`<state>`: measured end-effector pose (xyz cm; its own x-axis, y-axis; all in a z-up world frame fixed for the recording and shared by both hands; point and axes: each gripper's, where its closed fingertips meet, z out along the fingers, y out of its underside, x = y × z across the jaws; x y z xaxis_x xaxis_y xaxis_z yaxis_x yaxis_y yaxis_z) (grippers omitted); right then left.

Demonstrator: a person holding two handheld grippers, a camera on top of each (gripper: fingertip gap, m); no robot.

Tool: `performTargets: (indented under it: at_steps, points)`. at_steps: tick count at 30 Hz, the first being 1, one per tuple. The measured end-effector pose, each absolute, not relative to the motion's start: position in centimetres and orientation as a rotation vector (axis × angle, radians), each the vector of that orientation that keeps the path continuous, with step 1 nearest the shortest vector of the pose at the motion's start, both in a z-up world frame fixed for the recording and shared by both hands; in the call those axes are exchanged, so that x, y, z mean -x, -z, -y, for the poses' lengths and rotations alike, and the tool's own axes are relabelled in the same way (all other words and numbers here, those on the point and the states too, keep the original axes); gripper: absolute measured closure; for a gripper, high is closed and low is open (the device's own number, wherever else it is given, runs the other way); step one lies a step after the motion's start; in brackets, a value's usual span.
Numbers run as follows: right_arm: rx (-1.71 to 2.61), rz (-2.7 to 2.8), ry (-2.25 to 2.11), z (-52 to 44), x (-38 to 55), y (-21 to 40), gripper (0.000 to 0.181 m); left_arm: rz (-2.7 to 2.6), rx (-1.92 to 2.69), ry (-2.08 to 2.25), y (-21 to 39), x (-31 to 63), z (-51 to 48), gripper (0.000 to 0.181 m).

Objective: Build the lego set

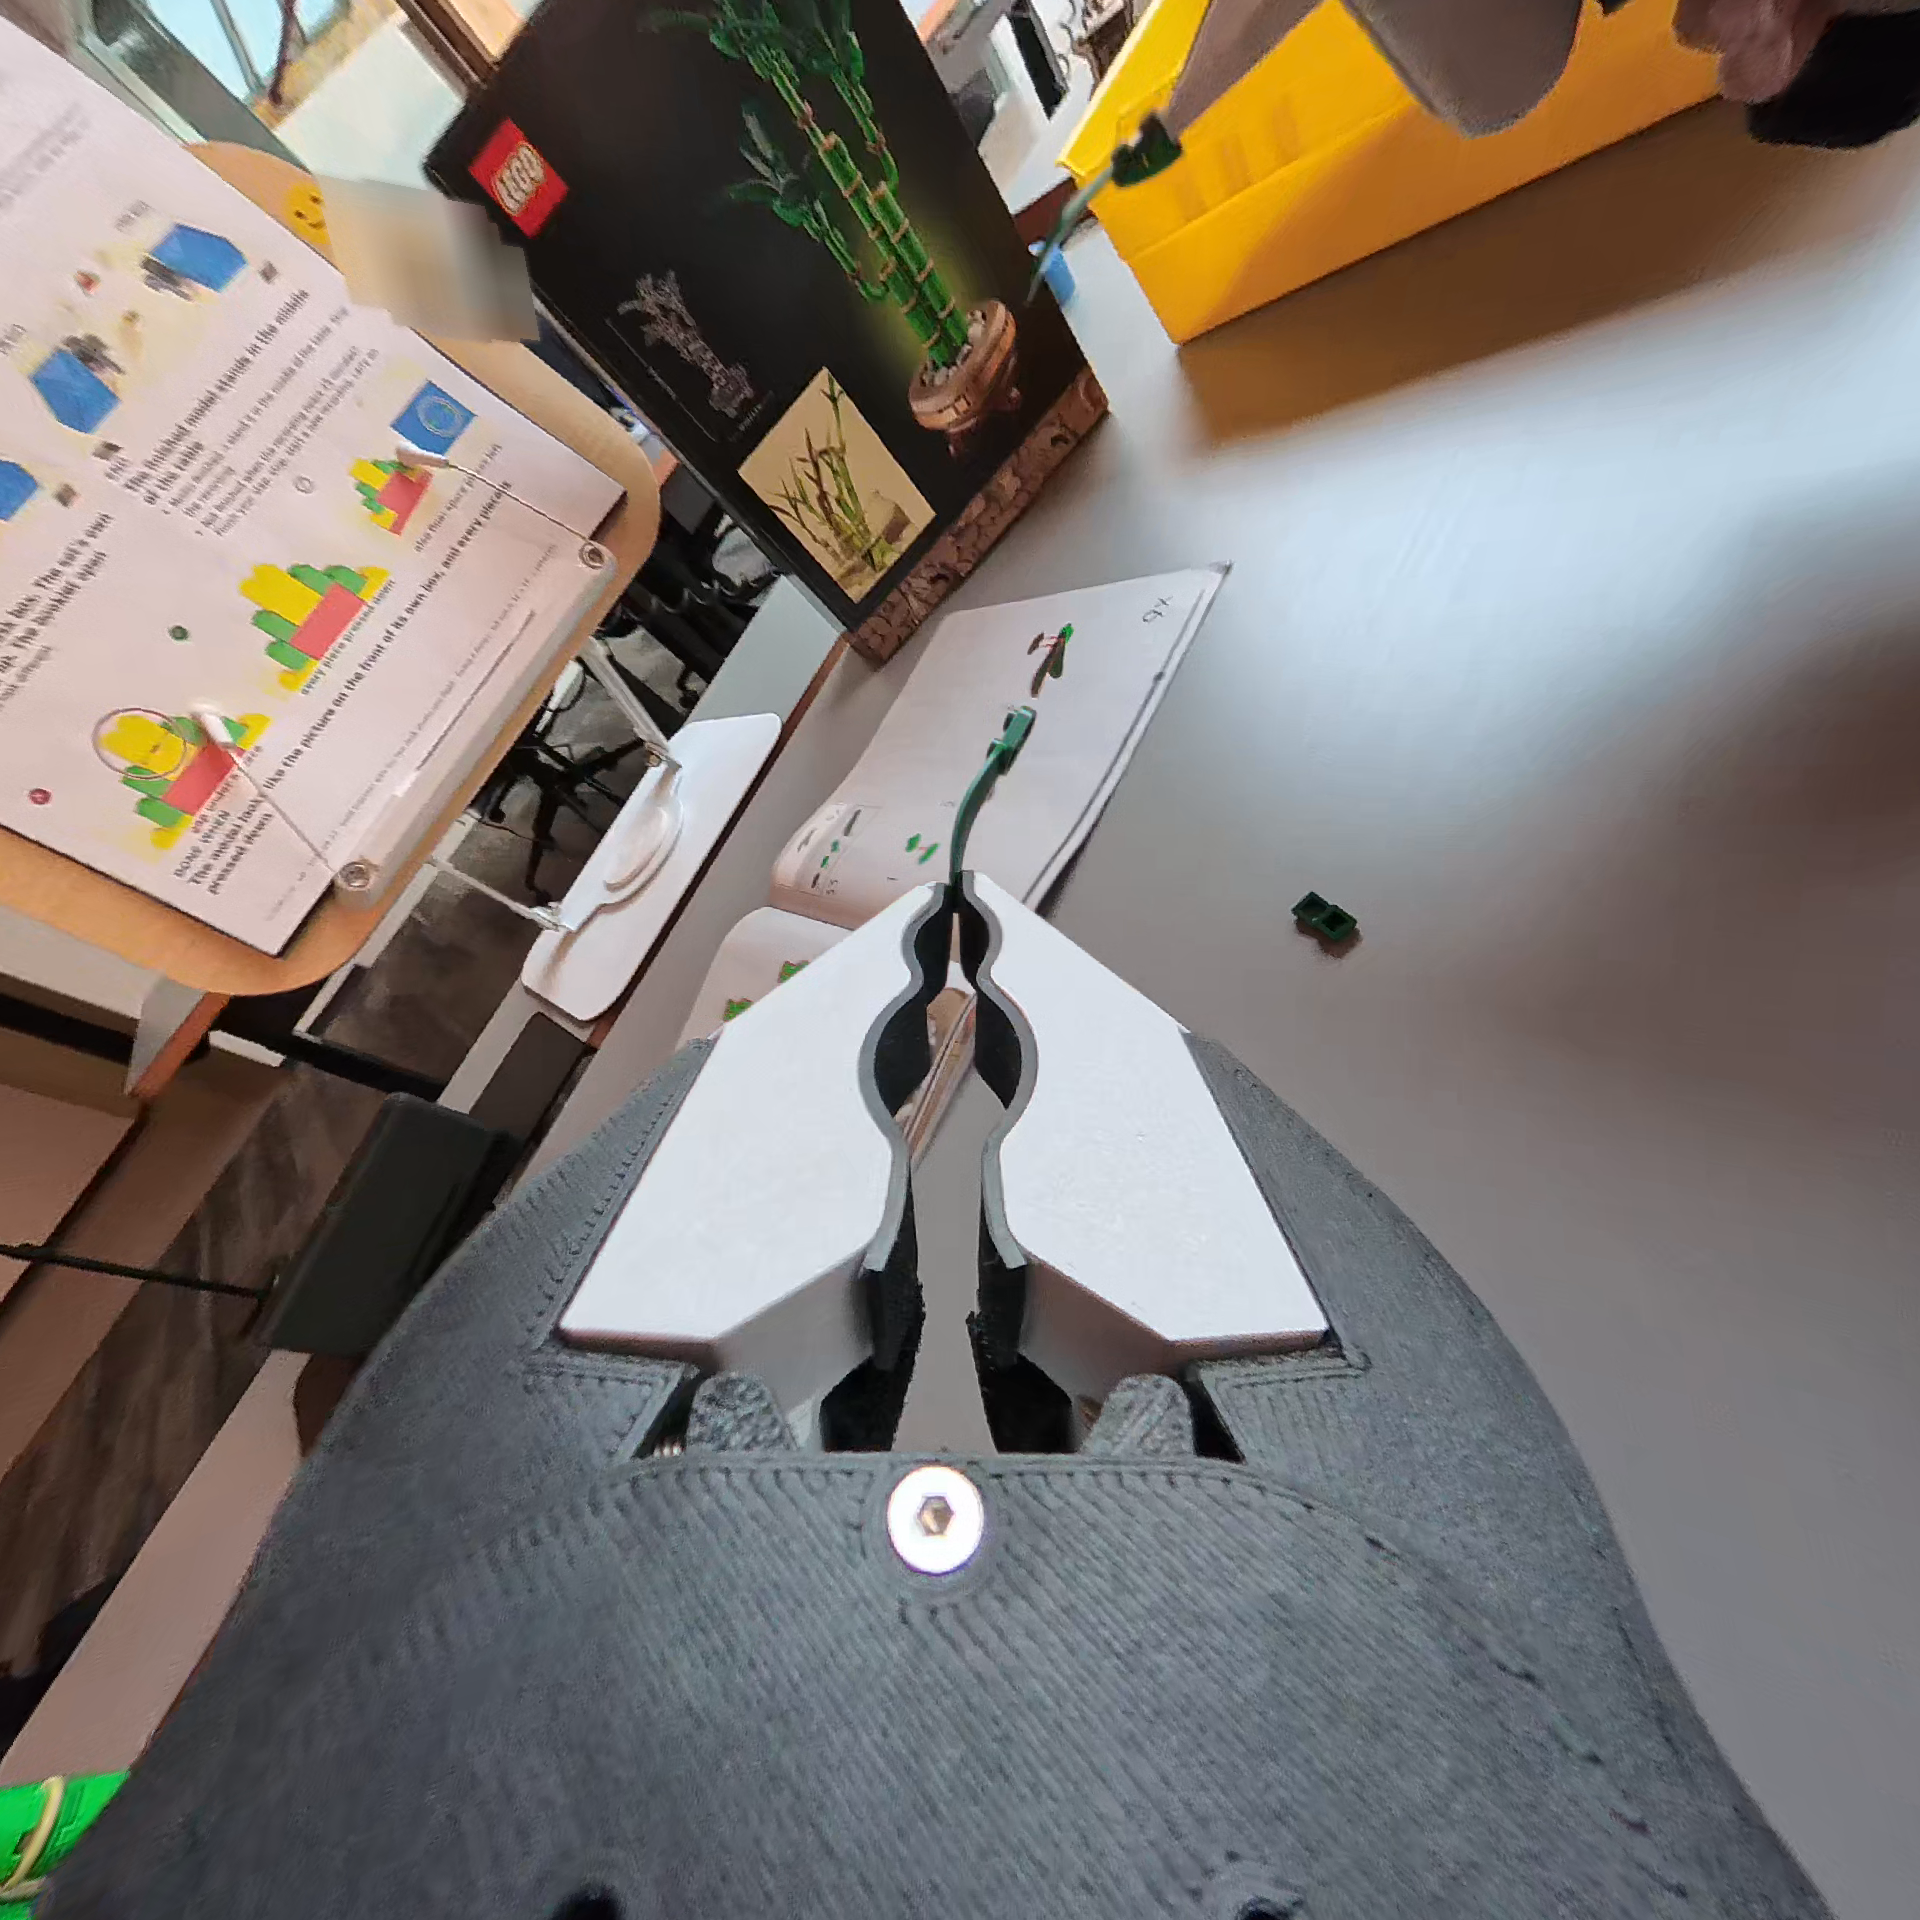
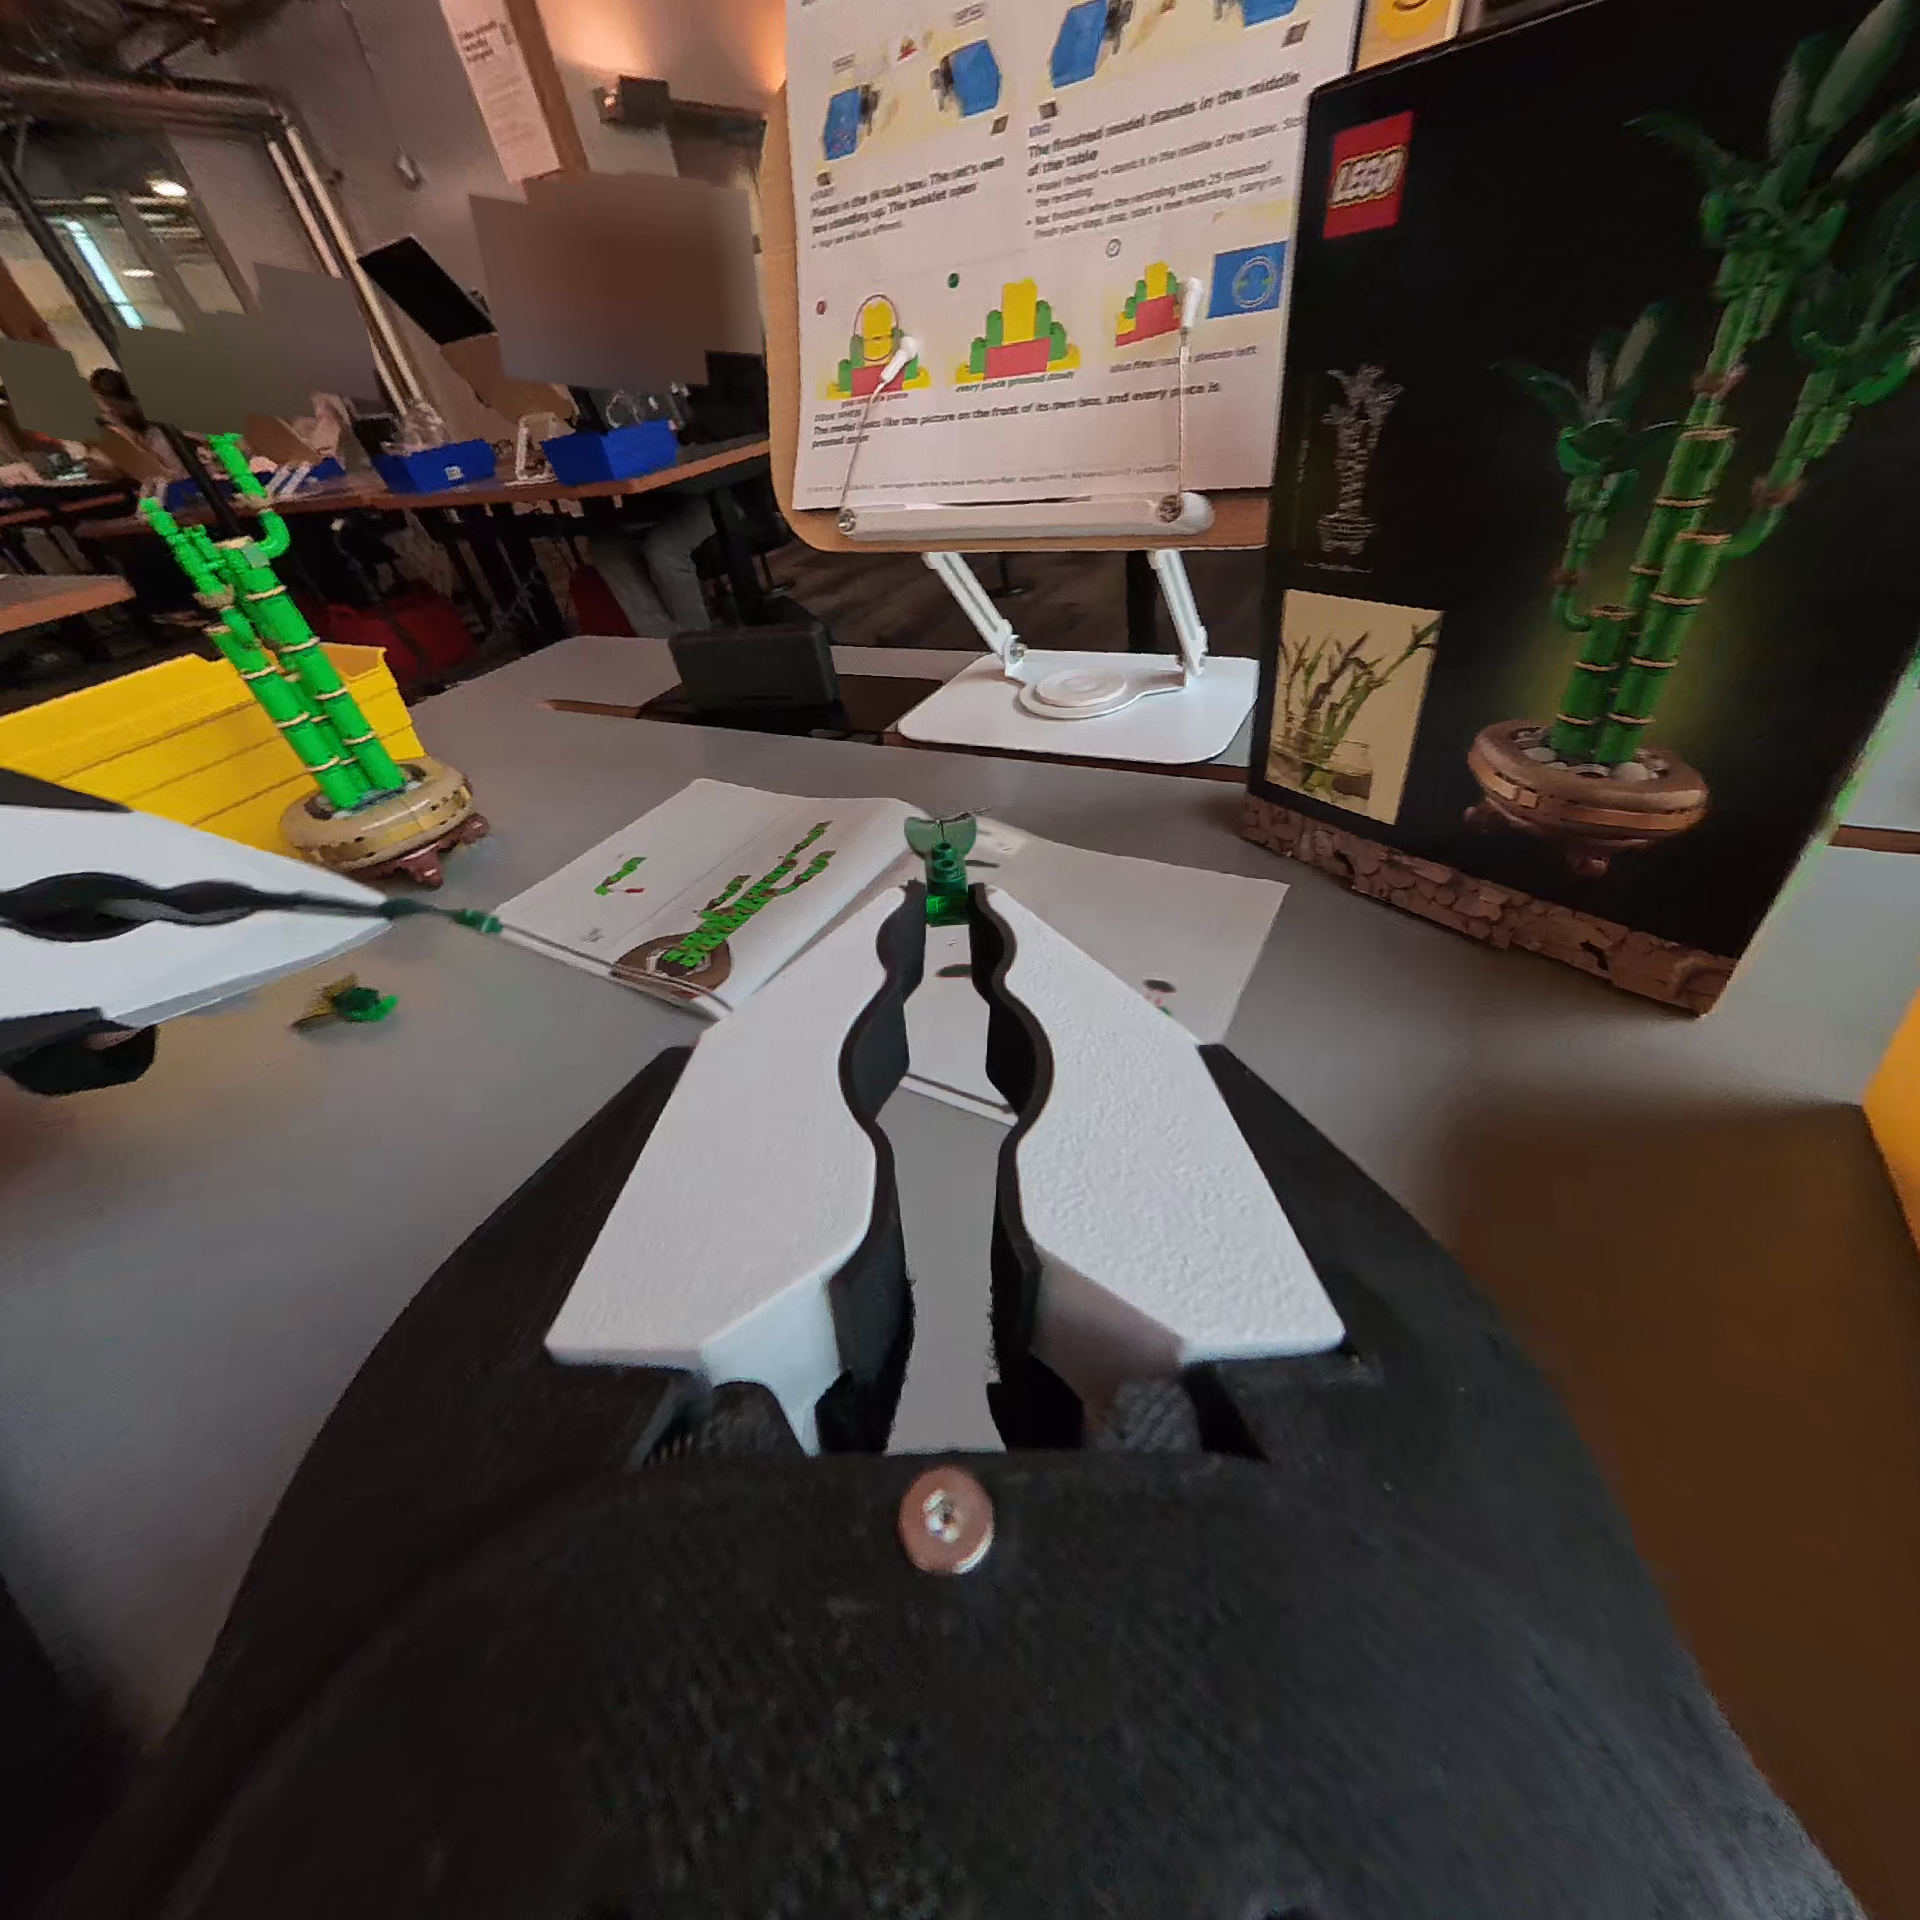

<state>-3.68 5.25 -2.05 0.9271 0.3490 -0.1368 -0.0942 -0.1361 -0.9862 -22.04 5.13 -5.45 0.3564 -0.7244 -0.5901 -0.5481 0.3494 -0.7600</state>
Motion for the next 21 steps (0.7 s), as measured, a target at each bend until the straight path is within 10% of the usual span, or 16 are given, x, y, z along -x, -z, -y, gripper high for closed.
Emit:
performTargets:
  at_steps: [1,21]
  points:
    - [1.684,0.236,-0.429,-5.2,4.6,2.4,0.175,-1.290,1.300,0.175,5.2,22.2,-5.2,0.181]
    - [1.704,0.817,-1.365,2.0,18.5,5.0,0.175,-1.390,1.010,0.573,2.7,21.4,0.6,0.181]
